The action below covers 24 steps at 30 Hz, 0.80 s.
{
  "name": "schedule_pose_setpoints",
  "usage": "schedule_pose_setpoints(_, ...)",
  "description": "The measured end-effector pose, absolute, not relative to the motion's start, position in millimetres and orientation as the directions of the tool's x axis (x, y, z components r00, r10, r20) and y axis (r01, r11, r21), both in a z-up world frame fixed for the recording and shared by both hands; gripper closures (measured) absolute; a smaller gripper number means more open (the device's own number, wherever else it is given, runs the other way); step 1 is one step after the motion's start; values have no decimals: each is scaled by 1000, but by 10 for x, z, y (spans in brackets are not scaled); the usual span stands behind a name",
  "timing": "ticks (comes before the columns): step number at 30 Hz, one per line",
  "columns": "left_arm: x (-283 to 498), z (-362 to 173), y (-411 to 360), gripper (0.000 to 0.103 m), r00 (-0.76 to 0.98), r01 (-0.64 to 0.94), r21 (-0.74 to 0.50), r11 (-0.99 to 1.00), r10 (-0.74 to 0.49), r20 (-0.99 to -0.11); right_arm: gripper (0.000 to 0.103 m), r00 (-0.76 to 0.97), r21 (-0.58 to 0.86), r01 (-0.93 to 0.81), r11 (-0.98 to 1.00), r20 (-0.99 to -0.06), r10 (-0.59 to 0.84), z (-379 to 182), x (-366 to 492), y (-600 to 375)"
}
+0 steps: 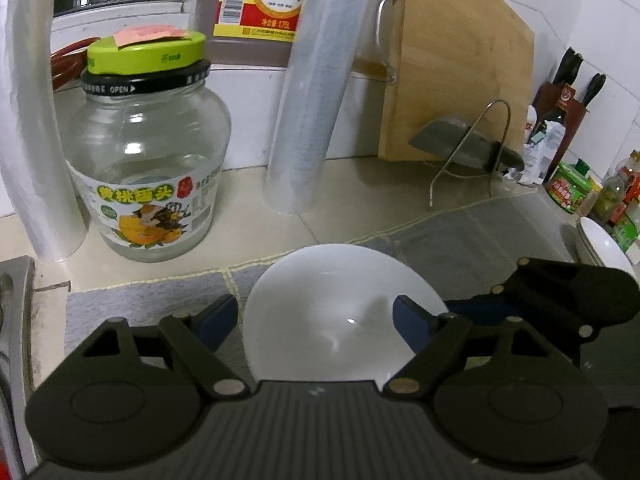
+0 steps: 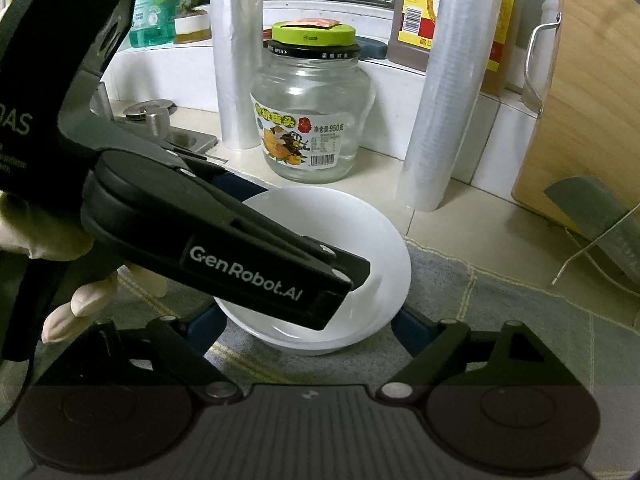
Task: Organize plates and bowls
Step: 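Close the left gripper on the rim of that bowl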
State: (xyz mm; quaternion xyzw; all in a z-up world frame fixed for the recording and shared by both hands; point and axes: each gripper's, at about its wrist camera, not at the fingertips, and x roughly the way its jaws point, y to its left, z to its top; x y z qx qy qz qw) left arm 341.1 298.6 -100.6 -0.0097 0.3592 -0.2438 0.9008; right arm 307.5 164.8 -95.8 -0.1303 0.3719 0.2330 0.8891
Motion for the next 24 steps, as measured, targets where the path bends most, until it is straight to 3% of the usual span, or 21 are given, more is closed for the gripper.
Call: schedule_pose_setpoints(24,3322,-937,2972,24,625,461,-218,860,-489,-609,12,614,-63,-521,851,-720,322,-912,3030,1630)
